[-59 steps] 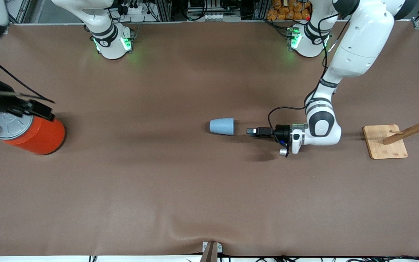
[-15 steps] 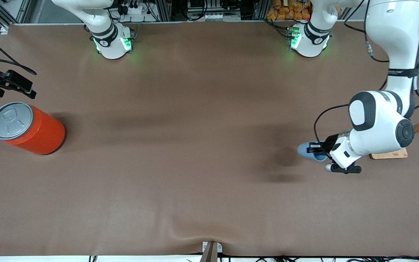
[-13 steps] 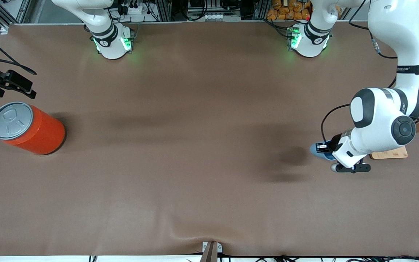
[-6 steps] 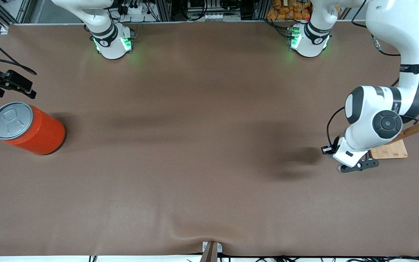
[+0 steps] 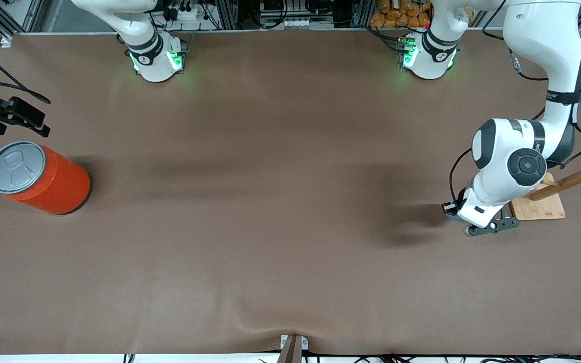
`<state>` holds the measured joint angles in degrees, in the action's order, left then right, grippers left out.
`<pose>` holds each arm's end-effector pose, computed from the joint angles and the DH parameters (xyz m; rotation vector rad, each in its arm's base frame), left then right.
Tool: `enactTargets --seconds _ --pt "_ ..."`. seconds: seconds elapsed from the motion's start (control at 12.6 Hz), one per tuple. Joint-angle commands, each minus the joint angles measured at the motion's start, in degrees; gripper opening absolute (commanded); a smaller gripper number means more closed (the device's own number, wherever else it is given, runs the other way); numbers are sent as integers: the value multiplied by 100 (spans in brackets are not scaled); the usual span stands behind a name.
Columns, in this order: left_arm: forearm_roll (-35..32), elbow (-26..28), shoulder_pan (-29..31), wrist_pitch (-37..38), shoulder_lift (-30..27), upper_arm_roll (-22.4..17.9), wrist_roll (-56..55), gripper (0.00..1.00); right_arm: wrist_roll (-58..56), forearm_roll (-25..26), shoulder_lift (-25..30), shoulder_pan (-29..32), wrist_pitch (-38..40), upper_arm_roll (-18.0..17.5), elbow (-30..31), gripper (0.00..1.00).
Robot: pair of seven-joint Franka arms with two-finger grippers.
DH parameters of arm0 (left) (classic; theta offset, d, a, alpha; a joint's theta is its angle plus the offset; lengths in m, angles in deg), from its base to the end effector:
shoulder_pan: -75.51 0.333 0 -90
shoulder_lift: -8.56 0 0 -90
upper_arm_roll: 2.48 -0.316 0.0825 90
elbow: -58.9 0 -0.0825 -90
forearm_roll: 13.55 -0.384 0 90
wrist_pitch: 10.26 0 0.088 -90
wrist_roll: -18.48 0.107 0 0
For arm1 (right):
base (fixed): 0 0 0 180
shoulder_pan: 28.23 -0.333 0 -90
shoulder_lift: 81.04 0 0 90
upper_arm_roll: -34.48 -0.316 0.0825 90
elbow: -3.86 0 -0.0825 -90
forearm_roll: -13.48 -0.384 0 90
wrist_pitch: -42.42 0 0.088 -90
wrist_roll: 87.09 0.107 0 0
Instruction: Flip cup
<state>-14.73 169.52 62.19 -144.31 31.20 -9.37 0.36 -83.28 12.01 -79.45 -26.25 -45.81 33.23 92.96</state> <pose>0.6193 -0.0730 0.2857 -3.0726 -0.2777 -0.0446 0.5431 -0.0039 0.6444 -3.1138 0.1219 -0.0185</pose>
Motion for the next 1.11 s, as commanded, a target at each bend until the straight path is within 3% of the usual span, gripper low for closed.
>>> enactTargets --seconds 0.0,0.24,0.32,0.4,0.48,0.72,1.03 --pt "-155 408 22 -410 -181 21 -165 0 -100 -134 -72 83 78 -24 -147 100" --pt "-155 417 22 -437 -163 13 -165 3 -91 -134 -72 83 77 -24 -147 100" --pt "-155 391 22 -437 -146 12 -165 18 -91 -134 -72 83 77 -24 -147 100" --pt "-155 356 31 -437 -111 12 -165 68 -91 -134 -72 83 77 -24 -147 100" --pt "-155 321 48 -429 -111 -5 -95 100 -91 -125 -72 83 77 -24 -147 100" --pt "-155 136 215 -349 -207 4 -68 100 -91 -134 -72 83 77 -15 -147 100" --pt "-155 -4 242 -9 -821 -5 -77 100 -91 -134 -72 83 78 -24 -147 100"
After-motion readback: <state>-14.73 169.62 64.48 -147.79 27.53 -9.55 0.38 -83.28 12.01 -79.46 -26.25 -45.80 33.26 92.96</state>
